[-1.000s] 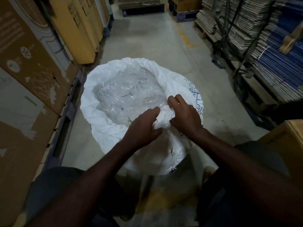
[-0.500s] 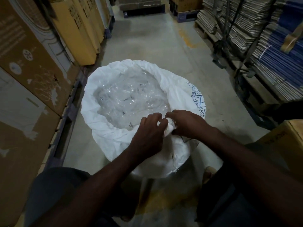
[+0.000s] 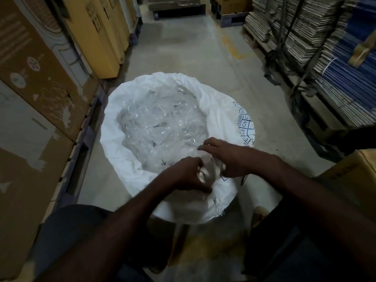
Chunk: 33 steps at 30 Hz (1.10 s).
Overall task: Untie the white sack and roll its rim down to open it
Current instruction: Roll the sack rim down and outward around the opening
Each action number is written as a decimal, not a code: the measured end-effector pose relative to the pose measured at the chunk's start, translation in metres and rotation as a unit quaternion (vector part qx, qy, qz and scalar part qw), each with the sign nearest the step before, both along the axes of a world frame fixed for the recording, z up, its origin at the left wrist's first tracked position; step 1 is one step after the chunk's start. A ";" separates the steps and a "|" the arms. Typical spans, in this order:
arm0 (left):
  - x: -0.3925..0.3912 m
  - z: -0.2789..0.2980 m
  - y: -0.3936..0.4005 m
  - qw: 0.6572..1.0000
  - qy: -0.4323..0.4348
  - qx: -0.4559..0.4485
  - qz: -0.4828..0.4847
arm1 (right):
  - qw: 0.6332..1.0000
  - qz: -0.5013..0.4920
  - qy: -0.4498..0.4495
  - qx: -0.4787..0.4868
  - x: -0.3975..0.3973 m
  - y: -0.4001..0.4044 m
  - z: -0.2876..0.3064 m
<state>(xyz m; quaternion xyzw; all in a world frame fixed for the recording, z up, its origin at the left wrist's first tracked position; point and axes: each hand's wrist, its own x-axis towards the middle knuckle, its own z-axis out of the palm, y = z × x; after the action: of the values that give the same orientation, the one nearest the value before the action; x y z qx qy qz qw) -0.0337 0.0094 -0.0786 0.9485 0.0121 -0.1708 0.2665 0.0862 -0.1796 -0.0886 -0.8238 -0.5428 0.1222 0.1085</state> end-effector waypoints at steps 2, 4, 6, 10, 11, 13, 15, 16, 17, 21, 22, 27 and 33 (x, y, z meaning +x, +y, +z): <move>-0.004 -0.010 -0.012 0.999 -0.026 0.046 -0.013 | 0.990 0.028 -0.118 -0.066 0.010 -0.001 0.014; -0.008 -0.020 -0.019 0.994 -0.038 0.105 -0.016 | 0.960 0.032 -0.215 -0.178 0.019 0.001 0.021; -0.011 -0.026 -0.025 0.991 -0.057 0.116 -0.025 | 0.941 0.045 -0.250 -0.224 0.029 0.001 0.020; -0.010 -0.029 -0.019 0.985 -0.138 0.108 -0.010 | 0.938 0.067 -0.327 -0.093 0.050 -0.005 0.025; -0.007 -0.028 -0.013 0.978 -0.167 0.123 0.000 | 0.930 0.052 -0.361 -0.055 0.055 -0.011 0.025; 0.002 -0.021 0.004 0.963 -0.224 0.150 0.007 | 0.922 0.002 -0.387 -0.001 0.057 -0.028 0.023; 0.019 -0.010 0.022 0.940 -0.284 0.188 0.004 | 0.926 -0.059 -0.373 -0.001 0.045 -0.041 0.026; 0.025 -0.002 0.031 0.926 -0.306 0.220 -0.001 | 0.928 -0.093 -0.361 -0.010 0.038 -0.041 0.026; 0.030 0.007 0.040 0.911 -0.329 0.249 0.000 | 0.929 -0.129 -0.346 -0.021 0.025 -0.035 0.032; 0.028 0.023 0.088 0.870 -0.380 0.312 0.032 | 0.938 -0.176 -0.296 -0.044 -0.043 0.018 0.040; 0.024 0.022 0.097 0.869 -0.373 0.322 0.044 | 0.944 -0.169 -0.283 -0.020 -0.061 0.030 0.037; -0.007 0.015 0.118 0.923 -0.281 0.260 0.043 | 0.939 -0.070 -0.310 0.133 -0.085 0.069 0.033; -0.022 0.032 0.120 0.960 -0.220 0.170 -0.015 | 0.904 -0.038 -0.357 0.233 -0.026 0.090 0.029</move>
<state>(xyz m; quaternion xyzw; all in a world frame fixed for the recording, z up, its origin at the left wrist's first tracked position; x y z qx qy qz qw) -0.0560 0.1296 -0.0469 0.9941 -0.0323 0.0429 0.0945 0.0600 -0.0893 -0.0597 -0.7836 -0.5263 -0.3145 0.1003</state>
